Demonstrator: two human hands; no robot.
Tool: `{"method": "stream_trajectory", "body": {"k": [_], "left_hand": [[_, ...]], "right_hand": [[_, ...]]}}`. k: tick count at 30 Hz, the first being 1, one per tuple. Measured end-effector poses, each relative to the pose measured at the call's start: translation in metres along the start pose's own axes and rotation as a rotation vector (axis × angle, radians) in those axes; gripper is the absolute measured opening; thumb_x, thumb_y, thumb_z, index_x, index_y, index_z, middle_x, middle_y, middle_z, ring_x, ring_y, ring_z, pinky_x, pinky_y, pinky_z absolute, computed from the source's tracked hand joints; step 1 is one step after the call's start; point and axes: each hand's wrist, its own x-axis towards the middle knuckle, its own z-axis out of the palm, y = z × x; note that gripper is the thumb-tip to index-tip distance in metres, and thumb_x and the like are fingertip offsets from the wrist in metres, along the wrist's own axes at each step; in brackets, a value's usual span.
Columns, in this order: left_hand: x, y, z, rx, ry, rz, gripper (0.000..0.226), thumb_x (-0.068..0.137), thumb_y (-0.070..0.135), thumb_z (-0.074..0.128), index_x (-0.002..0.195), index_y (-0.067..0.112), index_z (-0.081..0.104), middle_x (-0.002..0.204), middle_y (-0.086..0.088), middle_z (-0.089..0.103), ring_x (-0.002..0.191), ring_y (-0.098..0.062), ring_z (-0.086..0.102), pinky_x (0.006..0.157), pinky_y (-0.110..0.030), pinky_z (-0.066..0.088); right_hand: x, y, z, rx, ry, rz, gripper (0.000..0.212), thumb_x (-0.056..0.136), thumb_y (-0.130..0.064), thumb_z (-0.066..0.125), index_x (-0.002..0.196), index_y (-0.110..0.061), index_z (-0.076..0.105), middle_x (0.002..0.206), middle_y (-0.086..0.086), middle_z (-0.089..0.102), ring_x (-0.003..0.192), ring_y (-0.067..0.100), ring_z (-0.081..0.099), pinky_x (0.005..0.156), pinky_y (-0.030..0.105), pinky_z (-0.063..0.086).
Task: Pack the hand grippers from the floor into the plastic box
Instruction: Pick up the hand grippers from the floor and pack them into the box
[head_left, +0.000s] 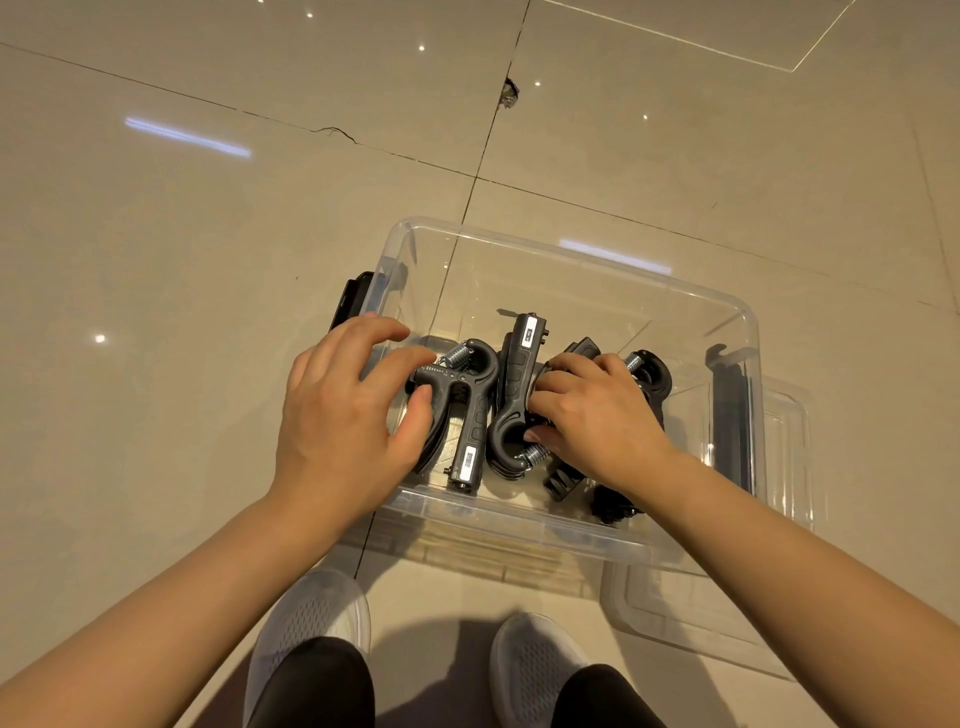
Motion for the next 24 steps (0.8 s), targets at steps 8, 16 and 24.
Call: {"method": "stream_trajectory", "body": {"k": [8,16,24], "left_hand": [[-0.001,0.000,0.001,0.010,-0.003,0.012,0.027,0.082,0.026,0.053,0.100,0.014,0.069,0.113,-0.007,0.059,0.114,-0.031,0.053,0.085,-0.040,0.040],[0.000,0.000,0.002,0.098,-0.089,0.047,0.035,0.082,0.035,0.047,0.105,0.016,0.066,0.120,-0.008,0.058,0.127,-0.034,0.044,0.095,-0.048,0.036],[0.003,0.000,0.004,0.118,-0.193,0.041,0.045,0.082,0.044,0.047,0.110,0.015,0.065,0.133,-0.008,0.053,0.135,-0.037,0.031,0.097,-0.055,0.038]], "right_hand": [[-0.025,0.033,-0.034,0.356,0.035,0.311,0.033,0.090,-0.037,0.055,0.118,-0.021,0.061,0.128,-0.001,0.053,0.118,0.021,0.049,0.099,0.039,0.037],[-0.095,0.015,-0.021,0.179,0.063,0.344,0.019,0.087,-0.034,0.059,0.100,-0.024,0.068,0.108,-0.003,0.066,0.098,0.019,0.062,0.093,0.037,0.040],[-0.096,0.011,-0.017,0.257,0.164,0.395,0.034,0.086,-0.041,0.042,0.084,-0.024,0.072,0.094,-0.008,0.069,0.089,0.015,0.064,0.091,0.035,0.041]]}}
